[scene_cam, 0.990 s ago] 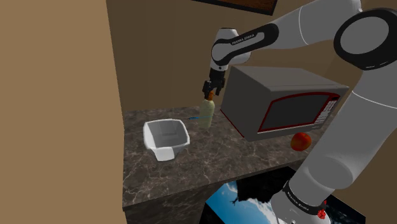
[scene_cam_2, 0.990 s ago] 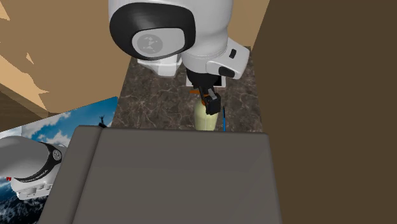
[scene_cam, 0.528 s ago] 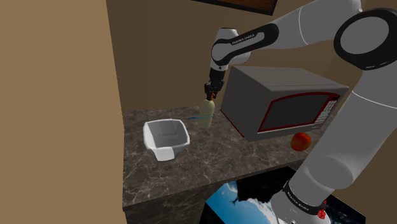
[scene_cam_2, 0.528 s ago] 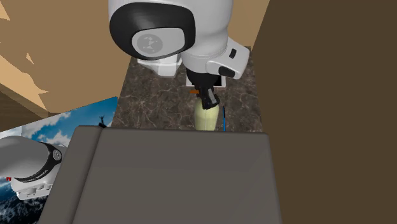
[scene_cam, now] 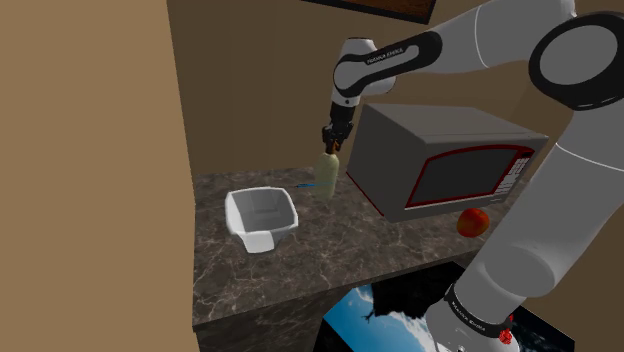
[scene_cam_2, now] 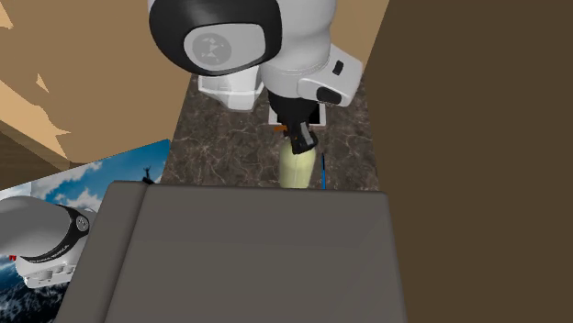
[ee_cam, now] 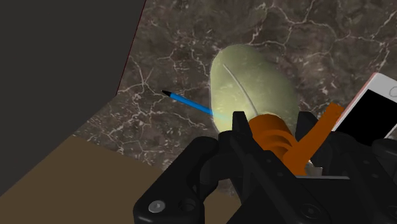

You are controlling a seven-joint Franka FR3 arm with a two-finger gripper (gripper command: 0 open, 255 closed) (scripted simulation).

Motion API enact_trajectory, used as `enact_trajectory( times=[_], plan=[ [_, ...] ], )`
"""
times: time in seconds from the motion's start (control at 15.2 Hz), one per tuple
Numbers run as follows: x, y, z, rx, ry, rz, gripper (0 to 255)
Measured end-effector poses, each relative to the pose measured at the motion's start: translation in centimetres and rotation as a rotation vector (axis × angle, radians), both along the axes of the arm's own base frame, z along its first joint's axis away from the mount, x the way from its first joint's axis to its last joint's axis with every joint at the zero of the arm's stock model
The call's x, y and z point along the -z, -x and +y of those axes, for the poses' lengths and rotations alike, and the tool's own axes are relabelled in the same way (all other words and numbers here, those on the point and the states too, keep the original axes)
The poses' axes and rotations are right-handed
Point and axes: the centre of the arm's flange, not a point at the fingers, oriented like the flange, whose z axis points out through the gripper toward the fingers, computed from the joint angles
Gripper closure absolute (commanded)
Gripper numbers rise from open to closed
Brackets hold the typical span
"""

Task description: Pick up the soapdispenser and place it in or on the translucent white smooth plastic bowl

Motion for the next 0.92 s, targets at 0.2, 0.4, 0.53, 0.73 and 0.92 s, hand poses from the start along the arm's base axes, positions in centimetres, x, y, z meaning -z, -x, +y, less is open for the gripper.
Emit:
enact_trajectory(
  times=[0.2, 0.4, 0.53, 0.73, 0.92],
  plan=[
    [-1.6, 0.0, 0.0, 0.000, 0.000, 0.000, 255],
    [-3.1, 0.1, -0.1, 0.000, 0.000, 0.000, 255],
    [-4.3, -0.1, -0.1, 0.000, 0.000, 0.000, 255],
    [-5.9, 0.0, 0.0, 0.000, 0.000, 0.000, 255],
    [-7.3, 0.0, 0.0, 0.000, 0.000, 0.000, 255]
  ],
)
